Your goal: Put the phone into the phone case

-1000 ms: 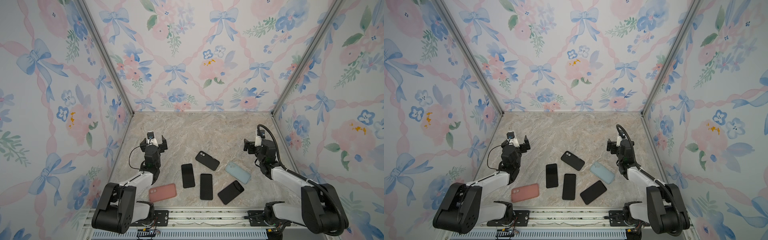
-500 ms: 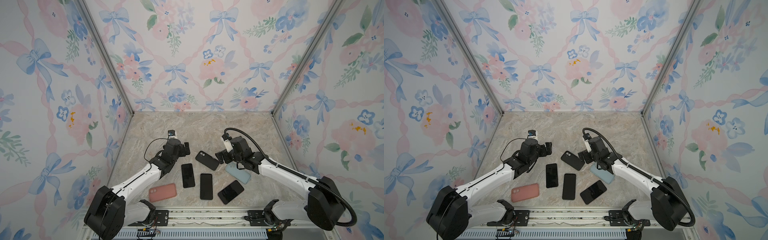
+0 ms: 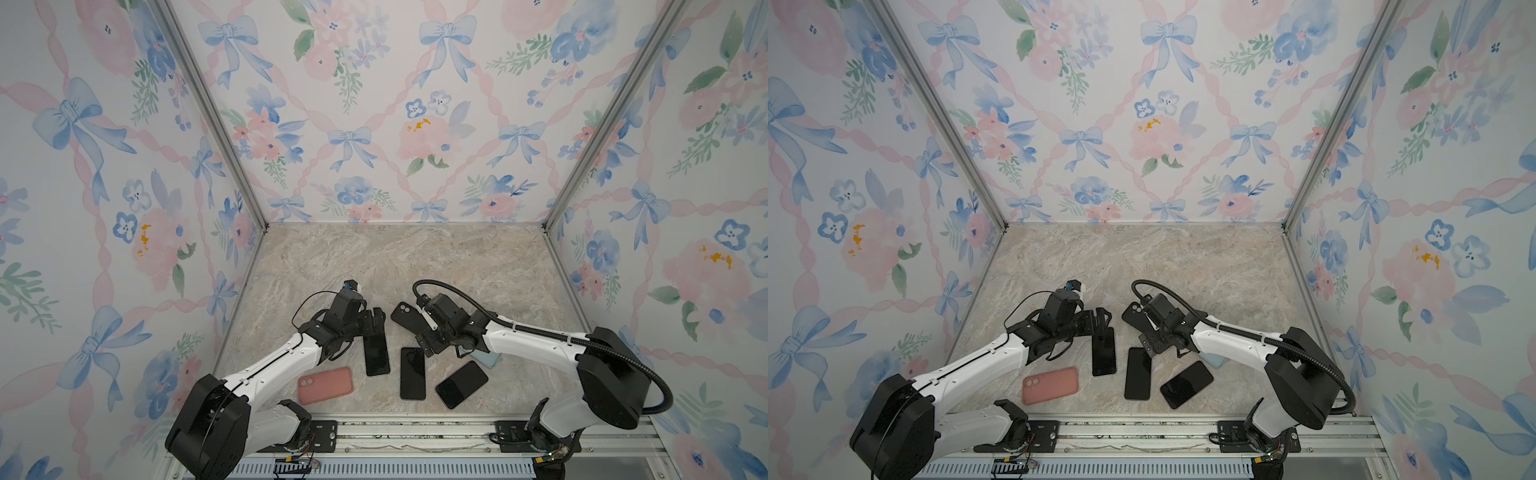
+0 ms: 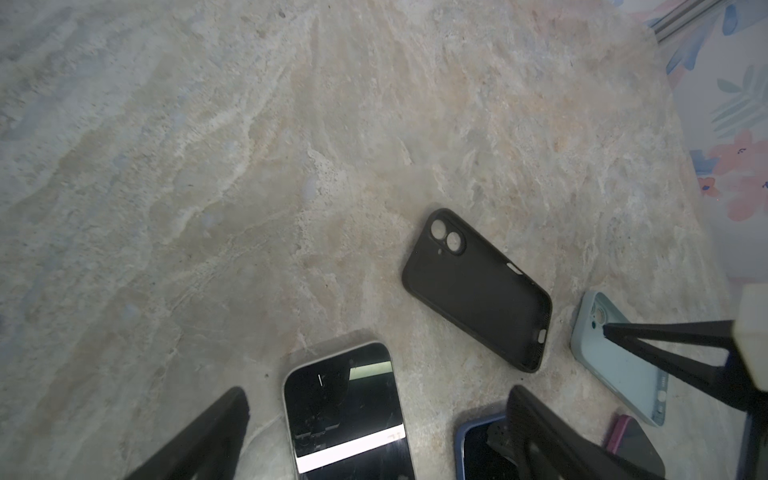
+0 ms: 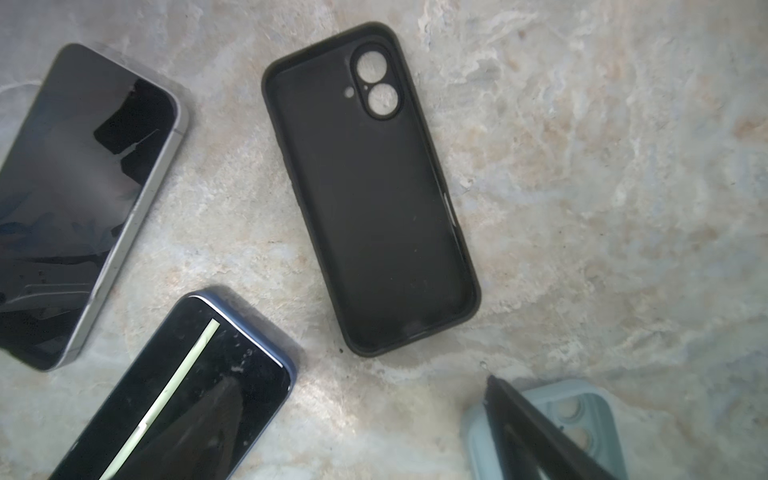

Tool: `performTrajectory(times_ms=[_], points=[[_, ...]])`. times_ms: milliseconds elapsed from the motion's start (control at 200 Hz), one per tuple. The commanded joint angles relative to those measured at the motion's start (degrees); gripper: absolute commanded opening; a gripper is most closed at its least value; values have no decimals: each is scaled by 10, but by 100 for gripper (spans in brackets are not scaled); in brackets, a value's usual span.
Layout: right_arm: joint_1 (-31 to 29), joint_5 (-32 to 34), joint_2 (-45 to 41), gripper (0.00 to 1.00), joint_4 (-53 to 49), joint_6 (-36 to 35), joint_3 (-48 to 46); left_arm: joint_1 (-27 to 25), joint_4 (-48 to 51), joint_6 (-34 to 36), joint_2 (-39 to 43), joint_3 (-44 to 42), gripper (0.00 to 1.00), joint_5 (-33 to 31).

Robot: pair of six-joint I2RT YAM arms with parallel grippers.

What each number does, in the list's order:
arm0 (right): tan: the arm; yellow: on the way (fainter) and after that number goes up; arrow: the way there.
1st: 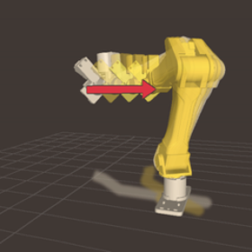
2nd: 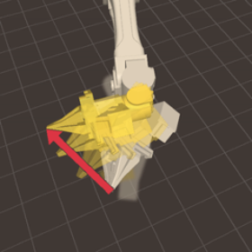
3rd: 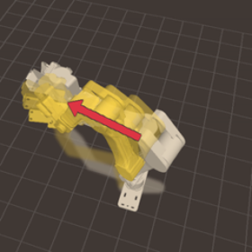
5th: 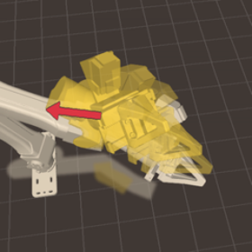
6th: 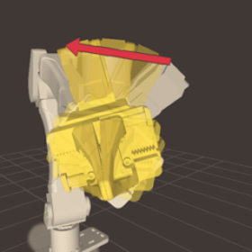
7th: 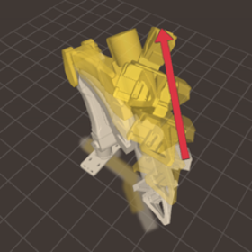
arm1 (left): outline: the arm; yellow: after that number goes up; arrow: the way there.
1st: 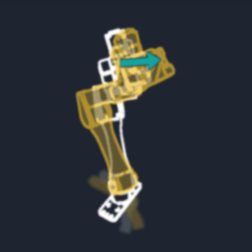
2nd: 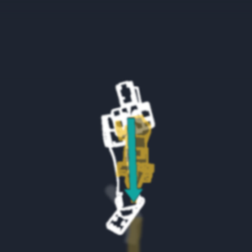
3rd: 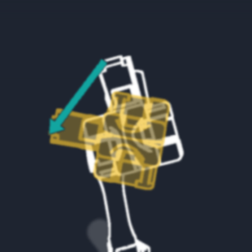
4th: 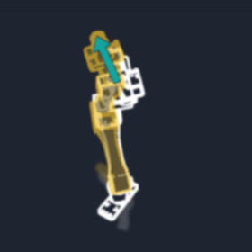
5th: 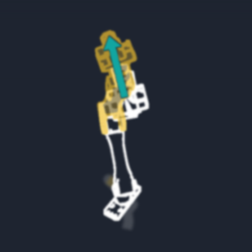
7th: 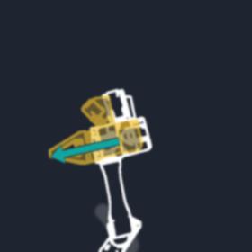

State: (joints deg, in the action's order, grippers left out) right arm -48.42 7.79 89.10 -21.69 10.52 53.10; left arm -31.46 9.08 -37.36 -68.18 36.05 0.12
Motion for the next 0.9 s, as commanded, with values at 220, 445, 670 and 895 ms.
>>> performTrajectory(times_ms=[220, 445, 670, 895], points=[[25, 50, -30, 85, -104, 87, 0, -5, 33, -9, 24, -11, 98, 46], [23, 33, 5, 78, -51, 46, 15, -16, 31, -8, -23, 11, 98, 75], [62, -20, 87, 61, -9, 2, 70, -19, 19, -7, -45, 22, 98, 86], [86, -45, 153, 53, -8, -24, 140, -18, 11, -4, -54, 25, 98, 84]])
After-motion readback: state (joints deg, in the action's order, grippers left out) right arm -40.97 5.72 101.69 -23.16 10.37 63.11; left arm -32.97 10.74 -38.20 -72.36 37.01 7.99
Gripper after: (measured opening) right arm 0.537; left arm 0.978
